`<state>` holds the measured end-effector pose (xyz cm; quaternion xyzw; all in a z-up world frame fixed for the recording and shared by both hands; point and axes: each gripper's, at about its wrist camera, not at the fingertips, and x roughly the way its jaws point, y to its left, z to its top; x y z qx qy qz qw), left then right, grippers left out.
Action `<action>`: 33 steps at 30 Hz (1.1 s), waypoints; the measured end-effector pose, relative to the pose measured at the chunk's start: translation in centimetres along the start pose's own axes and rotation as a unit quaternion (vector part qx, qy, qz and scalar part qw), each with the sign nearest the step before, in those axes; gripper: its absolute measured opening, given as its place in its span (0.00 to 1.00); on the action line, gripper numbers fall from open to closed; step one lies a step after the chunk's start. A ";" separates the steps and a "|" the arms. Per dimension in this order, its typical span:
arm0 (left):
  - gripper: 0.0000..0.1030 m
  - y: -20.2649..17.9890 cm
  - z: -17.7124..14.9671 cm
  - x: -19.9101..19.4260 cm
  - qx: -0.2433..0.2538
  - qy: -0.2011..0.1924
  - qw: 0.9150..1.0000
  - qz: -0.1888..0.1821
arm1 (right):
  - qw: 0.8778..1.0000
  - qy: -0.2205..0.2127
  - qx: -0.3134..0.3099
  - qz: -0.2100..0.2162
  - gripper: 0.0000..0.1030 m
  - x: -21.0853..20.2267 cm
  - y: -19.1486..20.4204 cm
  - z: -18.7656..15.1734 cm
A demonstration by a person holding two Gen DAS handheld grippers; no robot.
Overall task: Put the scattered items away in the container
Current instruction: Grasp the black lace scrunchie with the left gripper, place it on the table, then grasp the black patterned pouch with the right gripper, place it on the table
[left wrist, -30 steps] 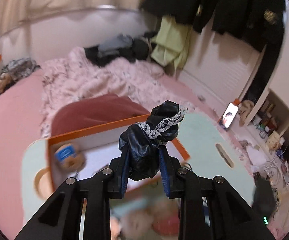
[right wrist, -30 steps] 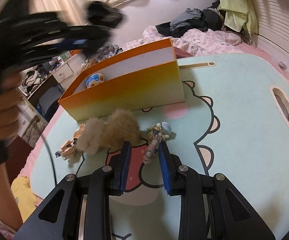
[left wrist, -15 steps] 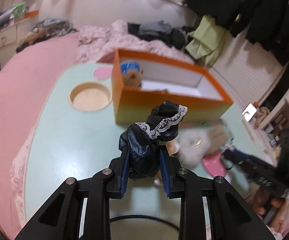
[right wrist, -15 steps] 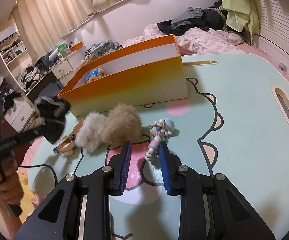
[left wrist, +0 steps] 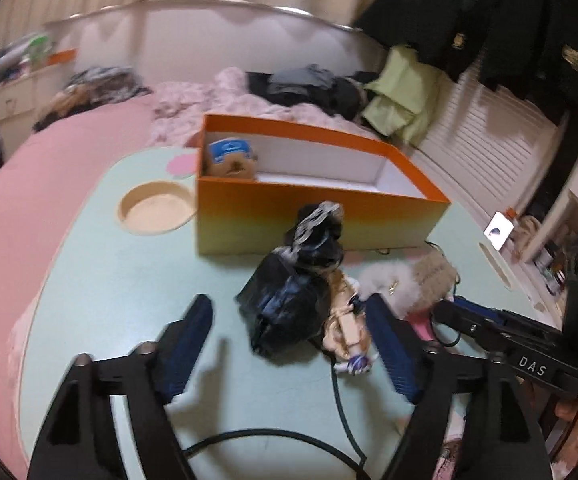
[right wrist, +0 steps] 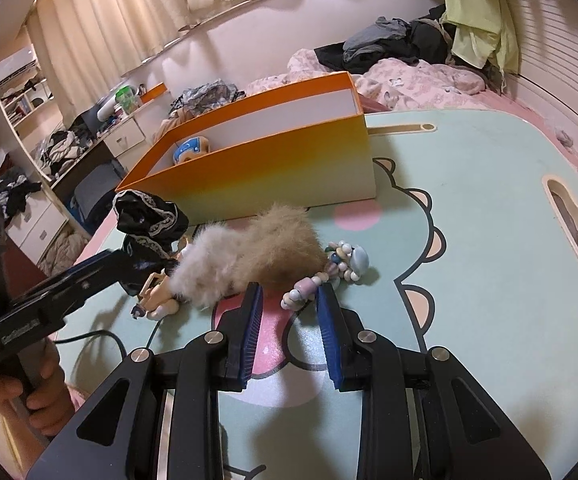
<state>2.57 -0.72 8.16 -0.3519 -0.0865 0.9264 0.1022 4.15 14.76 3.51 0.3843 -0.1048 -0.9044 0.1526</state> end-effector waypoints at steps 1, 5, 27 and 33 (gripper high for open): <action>0.78 -0.2 -0.4 -0.4 -0.002 -0.007 1.000 0.006 | 1.000 -0.005 -0.005 -0.001 0.28 -0.2 0.2 0.0; 0.89 -1.2 -2.3 -0.7 0.005 -0.022 0.999 0.042 | 0.999 -0.023 -0.031 -0.010 0.29 -1.0 1.4 0.3; 0.98 -1.6 -3.7 0.6 0.021 0.005 0.997 0.072 | 0.952 0.296 -0.060 0.043 0.62 15.1 10.7 15.7; 0.98 -1.5 -3.5 0.8 0.019 0.007 0.997 0.071 | 0.942 0.323 -0.063 0.058 0.47 16.1 10.4 15.6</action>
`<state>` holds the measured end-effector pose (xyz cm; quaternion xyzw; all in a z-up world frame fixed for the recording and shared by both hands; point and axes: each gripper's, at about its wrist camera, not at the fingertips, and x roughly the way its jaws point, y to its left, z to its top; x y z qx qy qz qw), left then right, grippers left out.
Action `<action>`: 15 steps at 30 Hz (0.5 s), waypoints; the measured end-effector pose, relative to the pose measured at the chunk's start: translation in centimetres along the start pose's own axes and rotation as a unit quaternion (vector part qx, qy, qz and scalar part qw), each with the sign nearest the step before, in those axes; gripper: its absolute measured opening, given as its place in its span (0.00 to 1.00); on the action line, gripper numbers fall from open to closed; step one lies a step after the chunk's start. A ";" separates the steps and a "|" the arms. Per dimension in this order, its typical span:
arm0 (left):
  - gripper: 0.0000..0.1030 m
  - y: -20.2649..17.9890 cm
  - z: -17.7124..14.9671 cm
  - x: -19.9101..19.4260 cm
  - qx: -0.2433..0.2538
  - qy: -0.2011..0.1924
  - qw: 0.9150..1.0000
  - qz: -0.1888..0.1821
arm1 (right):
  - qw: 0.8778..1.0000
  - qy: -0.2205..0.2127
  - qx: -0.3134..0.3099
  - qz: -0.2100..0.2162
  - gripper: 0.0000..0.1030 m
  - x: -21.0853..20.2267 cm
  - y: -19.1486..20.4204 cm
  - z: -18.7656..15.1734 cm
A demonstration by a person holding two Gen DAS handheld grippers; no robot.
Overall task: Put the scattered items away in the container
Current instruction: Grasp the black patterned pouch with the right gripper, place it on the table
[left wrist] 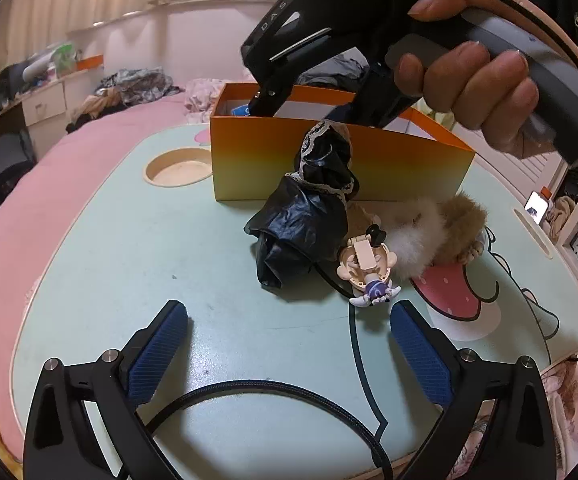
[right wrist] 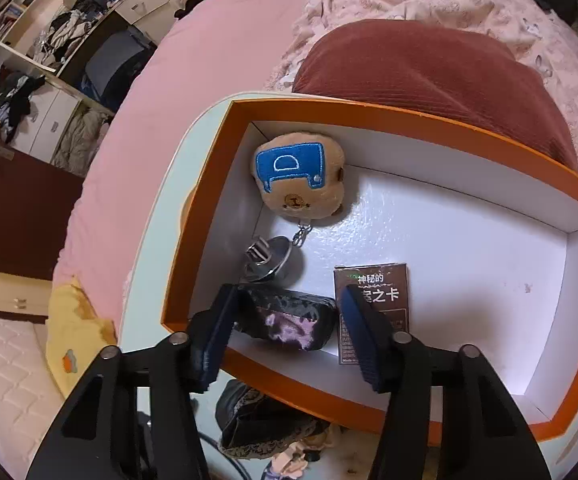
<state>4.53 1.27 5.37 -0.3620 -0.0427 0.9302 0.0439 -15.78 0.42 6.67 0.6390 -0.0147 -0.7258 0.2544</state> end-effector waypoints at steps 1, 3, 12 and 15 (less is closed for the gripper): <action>0.98 0.0 0.0 0.0 0.000 0.000 1.000 0.000 | 1.000 0.001 -0.002 0.000 0.46 -0.2 -0.1 -0.4; 0.98 0.1 0.0 0.0 0.000 0.000 1.000 -0.001 | 1.000 -0.009 -0.012 -0.010 0.38 -0.6 0.0 -0.7; 0.99 0.0 0.0 0.1 0.004 0.001 1.000 0.004 | 0.992 -0.058 0.017 -0.112 0.36 -2.4 -3.1 0.2; 0.99 0.0 0.0 0.1 0.004 0.001 1.000 0.004 | 0.996 -0.071 0.054 -0.017 0.36 -3.6 -4.3 -0.1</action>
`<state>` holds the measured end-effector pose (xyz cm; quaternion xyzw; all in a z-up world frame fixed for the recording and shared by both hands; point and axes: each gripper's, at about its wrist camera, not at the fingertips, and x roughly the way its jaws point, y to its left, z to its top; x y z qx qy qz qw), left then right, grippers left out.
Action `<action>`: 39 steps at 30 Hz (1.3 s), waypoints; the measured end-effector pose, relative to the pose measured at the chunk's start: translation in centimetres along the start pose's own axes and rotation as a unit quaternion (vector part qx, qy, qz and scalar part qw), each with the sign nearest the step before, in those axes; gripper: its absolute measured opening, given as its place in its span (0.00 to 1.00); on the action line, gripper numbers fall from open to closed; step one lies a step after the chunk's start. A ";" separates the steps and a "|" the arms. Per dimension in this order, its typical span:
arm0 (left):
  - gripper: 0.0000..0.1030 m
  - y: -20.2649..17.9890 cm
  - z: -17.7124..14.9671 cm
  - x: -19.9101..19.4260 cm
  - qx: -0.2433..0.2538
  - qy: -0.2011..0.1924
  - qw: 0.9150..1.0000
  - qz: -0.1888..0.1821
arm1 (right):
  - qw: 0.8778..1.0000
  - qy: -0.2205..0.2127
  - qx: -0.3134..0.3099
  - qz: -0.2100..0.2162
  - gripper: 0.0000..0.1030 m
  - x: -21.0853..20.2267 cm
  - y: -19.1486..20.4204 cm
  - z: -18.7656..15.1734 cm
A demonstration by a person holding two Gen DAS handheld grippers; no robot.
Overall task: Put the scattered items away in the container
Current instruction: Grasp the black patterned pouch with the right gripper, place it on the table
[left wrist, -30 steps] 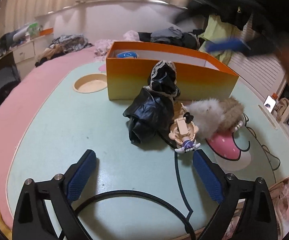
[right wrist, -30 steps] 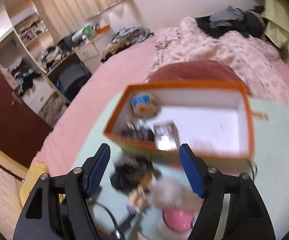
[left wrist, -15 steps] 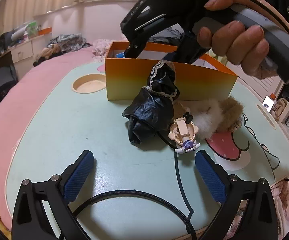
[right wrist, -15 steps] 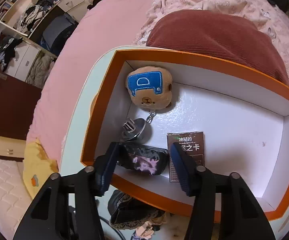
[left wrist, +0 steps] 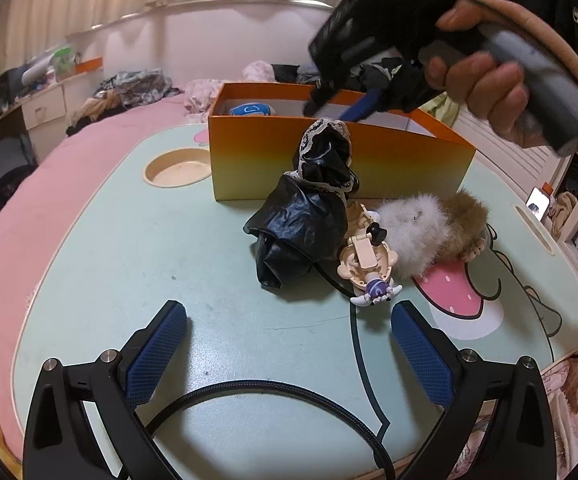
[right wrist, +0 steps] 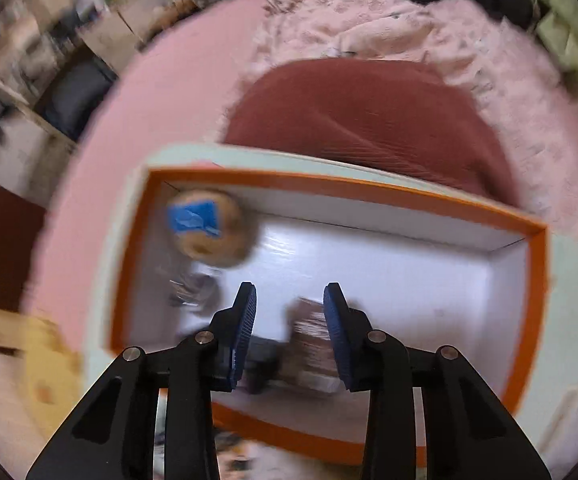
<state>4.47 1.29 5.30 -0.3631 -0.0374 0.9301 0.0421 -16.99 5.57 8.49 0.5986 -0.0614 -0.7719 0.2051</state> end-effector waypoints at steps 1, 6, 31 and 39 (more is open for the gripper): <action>0.99 0.0 0.0 0.0 0.000 0.000 1.000 0.001 | 1.000 0.003 0.014 0.025 0.36 -0.2 0.0 -0.1; 0.99 0.0 0.0 0.0 0.002 0.001 1.000 0.003 | 0.998 0.056 -0.025 0.019 0.62 0.7 2.7 -0.9; 0.99 0.2 0.1 -0.2 0.004 0.001 1.000 0.001 | 0.999 -0.029 -0.044 -0.012 0.63 -2.2 2.7 -3.1; 0.99 0.3 0.1 -0.2 0.001 0.000 1.000 -0.003 | 0.988 -0.131 -0.064 0.054 0.63 -8.5 2.3 -9.6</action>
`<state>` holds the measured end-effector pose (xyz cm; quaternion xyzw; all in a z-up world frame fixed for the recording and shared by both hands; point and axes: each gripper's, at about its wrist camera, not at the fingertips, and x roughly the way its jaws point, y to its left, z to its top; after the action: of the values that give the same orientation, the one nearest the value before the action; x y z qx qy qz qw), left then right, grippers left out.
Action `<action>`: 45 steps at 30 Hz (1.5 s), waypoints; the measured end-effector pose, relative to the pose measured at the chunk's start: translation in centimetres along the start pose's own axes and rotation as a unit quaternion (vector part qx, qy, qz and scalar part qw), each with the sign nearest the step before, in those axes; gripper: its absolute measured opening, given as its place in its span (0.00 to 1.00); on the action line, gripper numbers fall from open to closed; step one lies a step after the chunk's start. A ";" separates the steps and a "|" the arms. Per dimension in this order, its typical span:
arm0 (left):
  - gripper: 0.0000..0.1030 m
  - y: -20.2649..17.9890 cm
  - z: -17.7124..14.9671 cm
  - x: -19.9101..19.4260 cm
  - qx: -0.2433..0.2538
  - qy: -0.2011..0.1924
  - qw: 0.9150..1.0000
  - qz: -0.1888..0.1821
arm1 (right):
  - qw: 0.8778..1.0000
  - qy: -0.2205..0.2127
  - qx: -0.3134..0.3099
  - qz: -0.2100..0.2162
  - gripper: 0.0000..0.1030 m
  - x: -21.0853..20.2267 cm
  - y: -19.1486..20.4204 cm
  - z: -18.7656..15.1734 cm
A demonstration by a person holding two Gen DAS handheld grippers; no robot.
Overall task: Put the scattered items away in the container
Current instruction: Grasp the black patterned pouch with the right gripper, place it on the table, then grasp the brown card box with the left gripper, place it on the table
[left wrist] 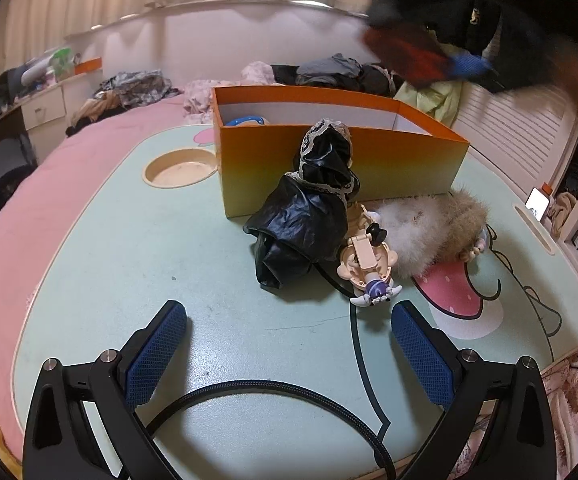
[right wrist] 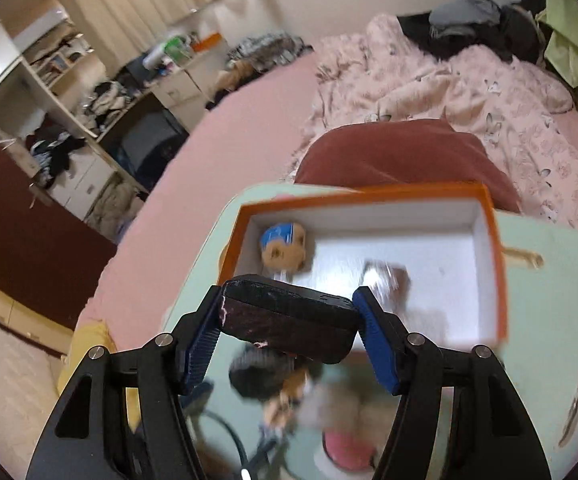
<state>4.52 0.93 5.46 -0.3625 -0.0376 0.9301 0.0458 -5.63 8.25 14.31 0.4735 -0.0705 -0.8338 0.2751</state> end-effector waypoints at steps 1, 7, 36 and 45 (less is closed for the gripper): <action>0.99 0.1 0.0 0.0 -0.002 0.000 1.000 -0.002 | 1.000 -0.003 -0.004 0.003 0.63 -0.3 -0.3 -1.5; 0.99 0.3 0.1 0.1 -0.013 -0.004 1.000 -0.009 | 0.999 -0.011 0.041 -0.011 0.63 0.2 -5.0 -9.6; 0.89 -4.5 16.6 9.0 0.011 0.136 0.990 -0.040 | 0.978 -0.154 -0.007 -0.137 0.72 0.5 -2.5 -14.7; 0.63 -5.2 15.5 16.2 0.005 0.225 0.974 -0.005 | 0.982 -0.143 0.013 -0.121 0.72 0.6 -3.6 -15.0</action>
<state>-17.56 7.34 6.49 -0.5623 -0.0238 0.8244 0.0597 5.16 13.08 4.35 0.3577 -0.0615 -0.9192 0.1529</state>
